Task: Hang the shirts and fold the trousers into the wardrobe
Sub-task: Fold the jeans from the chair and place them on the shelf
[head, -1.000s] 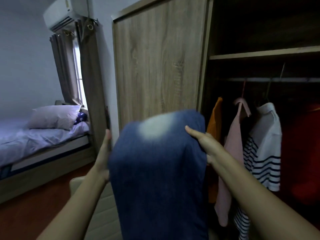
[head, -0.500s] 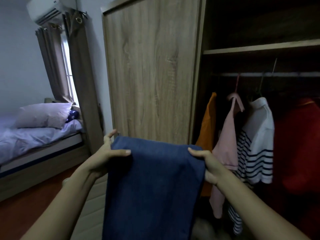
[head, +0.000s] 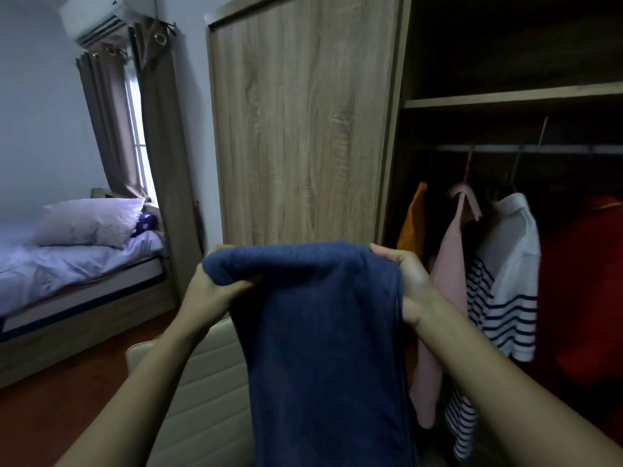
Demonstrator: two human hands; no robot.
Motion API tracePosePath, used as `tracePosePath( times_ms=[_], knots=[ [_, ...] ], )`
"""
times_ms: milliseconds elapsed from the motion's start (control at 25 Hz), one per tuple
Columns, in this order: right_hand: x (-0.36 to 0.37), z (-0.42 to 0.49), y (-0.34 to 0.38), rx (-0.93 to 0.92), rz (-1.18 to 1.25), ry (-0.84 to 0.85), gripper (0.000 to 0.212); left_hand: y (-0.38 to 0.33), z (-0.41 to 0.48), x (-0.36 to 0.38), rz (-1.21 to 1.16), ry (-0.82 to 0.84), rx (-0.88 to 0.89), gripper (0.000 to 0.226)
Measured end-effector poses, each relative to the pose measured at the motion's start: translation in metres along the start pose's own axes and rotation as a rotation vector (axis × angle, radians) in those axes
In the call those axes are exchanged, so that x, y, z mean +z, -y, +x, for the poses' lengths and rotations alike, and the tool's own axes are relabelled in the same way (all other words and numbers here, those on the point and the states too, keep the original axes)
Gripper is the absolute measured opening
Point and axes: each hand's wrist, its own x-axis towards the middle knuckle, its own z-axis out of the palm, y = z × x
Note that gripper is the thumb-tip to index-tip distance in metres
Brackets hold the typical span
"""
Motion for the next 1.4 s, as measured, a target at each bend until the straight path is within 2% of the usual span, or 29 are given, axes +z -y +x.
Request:
tracePosePath(
  times_ms=[120,160,240,320,400,480,520,600,640,760,800,920,1040,1200,1240,1320,1360,1400],
  knots=[
    [-0.005,-0.004,0.015,0.045,-0.058,0.030,0.040,0.010,0.007,-0.008,-0.027,-0.080,0.080,0.067],
    [-0.009,-0.007,0.019,0.082,-0.146,0.036,0.039,0.009,0.005,-0.010,-0.051,-0.069,0.100,0.061],
    [-0.016,-0.010,0.021,0.145,-0.471,-0.021,0.041,0.001,0.000,-0.005,-0.071,0.013,0.119,0.045],
    [-0.018,-0.009,0.021,0.122,-0.682,-0.142,0.051,-0.003,-0.004,0.001,-0.111,0.027,0.114,0.044],
    [-0.016,-0.007,0.018,-0.054,-0.752,-0.277,0.058,-0.002,-0.003,0.003,-0.157,-0.003,0.132,0.056],
    [-0.016,-0.009,0.011,-0.333,-0.723,-0.364,0.065,-0.008,-0.003,0.007,-0.183,-0.019,0.122,0.063],
    [-0.015,-0.011,0.003,-0.466,-0.737,-0.347,0.071,-0.013,-0.003,0.008,-0.203,-0.047,0.122,0.061],
    [-0.020,-0.012,-0.023,-0.608,-0.849,-0.269,0.079,-0.022,-0.003,0.009,-0.265,-0.111,0.122,0.051],
    [-0.022,-0.011,-0.035,-0.648,-0.864,-0.263,0.071,-0.025,-0.003,0.006,-0.296,-0.122,0.110,0.049],
    [-0.020,-0.003,-0.042,-0.763,-0.767,-0.349,0.014,-0.031,-0.002,0.002,-0.283,-0.078,0.076,0.045],
    [-0.020,0.001,-0.041,-0.760,-0.778,-0.389,0.016,-0.032,-0.003,0.002,-0.238,-0.071,0.072,0.038],
    [-0.019,0.007,-0.044,-0.658,-0.850,-0.412,0.035,-0.030,-0.006,-0.002,-0.119,-0.072,0.051,0.027],
    [-0.016,0.009,-0.044,-0.594,-0.843,-0.399,0.043,-0.028,-0.009,-0.006,-0.106,-0.080,0.008,0.020],
    [-0.016,0.003,-0.039,-0.679,-0.763,-0.323,0.054,-0.040,-0.014,-0.003,-0.240,-0.168,0.015,0.007],
    [-0.021,0.001,-0.041,-0.659,-0.772,-0.282,0.066,-0.046,-0.015,-0.002,-0.291,-0.162,0.015,0.006],
    [-0.034,0.001,-0.047,-0.564,-0.829,-0.182,0.105,-0.054,-0.013,-0.003,-0.416,-0.146,-0.005,0.005],
    [-0.041,0.005,-0.050,-0.522,-0.876,-0.136,0.114,-0.055,-0.010,-0.004,-0.460,-0.135,-0.017,0.008],
    [-0.046,0.008,-0.052,-0.491,-0.919,-0.091,0.115,-0.058,-0.010,-0.004,-0.492,-0.122,-0.043,0.010]
  ],
)
